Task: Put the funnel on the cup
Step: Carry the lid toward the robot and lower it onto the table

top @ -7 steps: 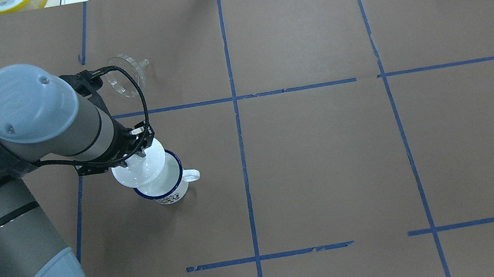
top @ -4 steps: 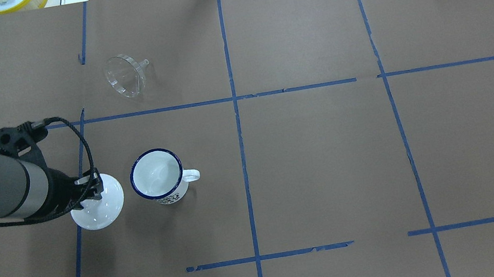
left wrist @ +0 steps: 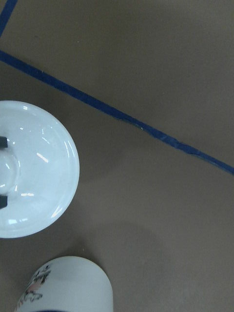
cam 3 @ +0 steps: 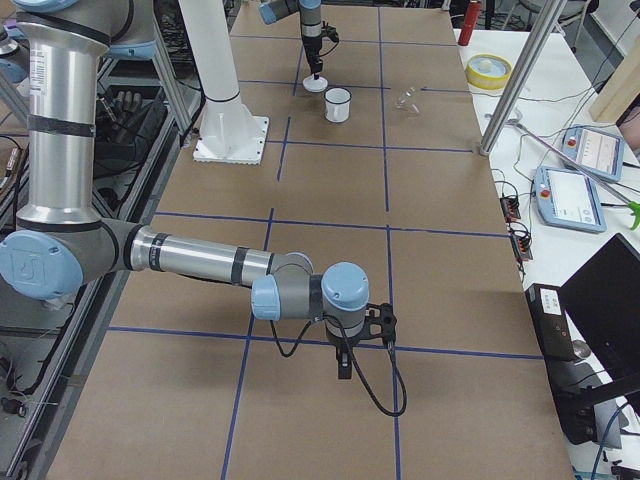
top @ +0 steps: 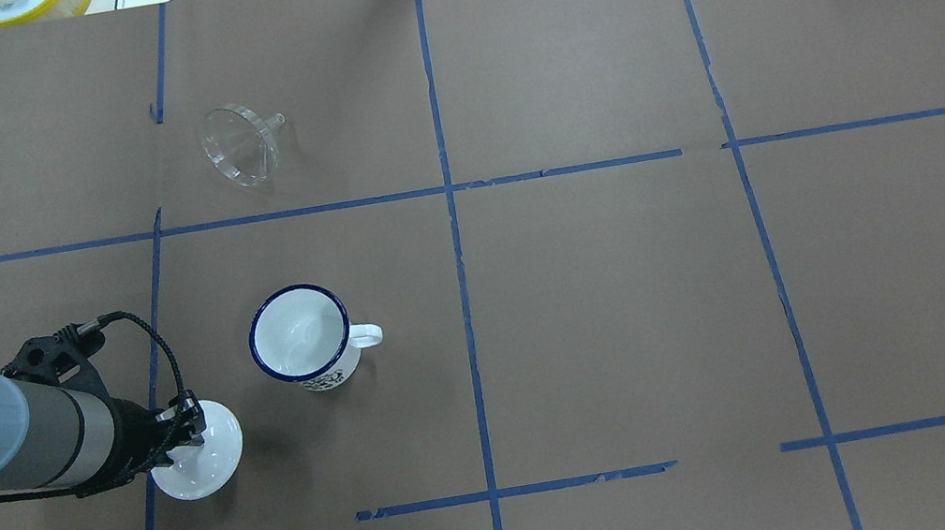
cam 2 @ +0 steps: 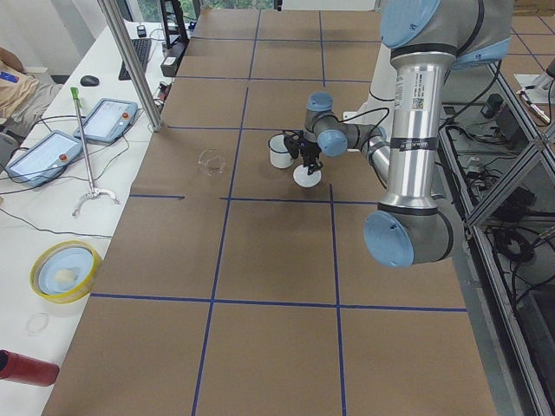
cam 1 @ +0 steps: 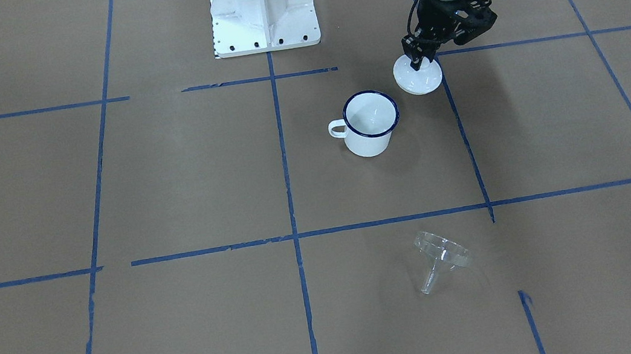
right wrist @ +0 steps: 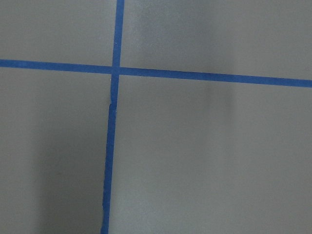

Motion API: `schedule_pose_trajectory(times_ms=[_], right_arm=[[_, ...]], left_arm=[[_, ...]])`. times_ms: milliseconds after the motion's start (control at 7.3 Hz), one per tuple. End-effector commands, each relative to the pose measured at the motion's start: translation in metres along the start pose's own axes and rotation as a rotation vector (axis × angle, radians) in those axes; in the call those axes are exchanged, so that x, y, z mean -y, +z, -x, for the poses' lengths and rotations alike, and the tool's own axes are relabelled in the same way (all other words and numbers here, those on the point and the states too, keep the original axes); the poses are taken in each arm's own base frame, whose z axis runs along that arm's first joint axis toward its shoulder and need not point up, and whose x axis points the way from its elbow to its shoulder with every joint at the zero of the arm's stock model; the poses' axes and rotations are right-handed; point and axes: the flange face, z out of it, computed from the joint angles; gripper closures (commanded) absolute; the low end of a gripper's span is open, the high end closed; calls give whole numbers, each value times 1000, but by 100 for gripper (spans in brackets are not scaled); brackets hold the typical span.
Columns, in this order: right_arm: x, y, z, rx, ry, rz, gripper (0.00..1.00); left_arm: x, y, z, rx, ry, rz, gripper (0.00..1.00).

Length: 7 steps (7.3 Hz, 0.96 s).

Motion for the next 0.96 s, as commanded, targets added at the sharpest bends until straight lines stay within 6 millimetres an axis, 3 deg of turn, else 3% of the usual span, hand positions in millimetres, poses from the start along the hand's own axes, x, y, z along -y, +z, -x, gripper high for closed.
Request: schedule_pose_trajectory(times_ms=[0, 137, 411, 548, 685, 821], right_arm=[[0, 0, 0, -1, 0, 0, 0], [0, 0, 0, -1, 0, 0, 0], [0, 0, 0, 0, 0, 0, 0], [0, 0, 0, 0, 0, 0, 0], [0, 0, 0, 0, 0, 0, 0], [0, 0, 0, -1, 0, 0, 0]], left_arm=[[4, 14, 5, 25, 19, -4, 100], [5, 27, 6, 44, 16, -3, 100], [4, 30, 0, 39, 20, 1, 98], [4, 29, -1, 36, 21, 2, 72], [5, 29, -1, 36, 64, 6, 25], [6, 28, -1, 35, 82, 4, 9]])
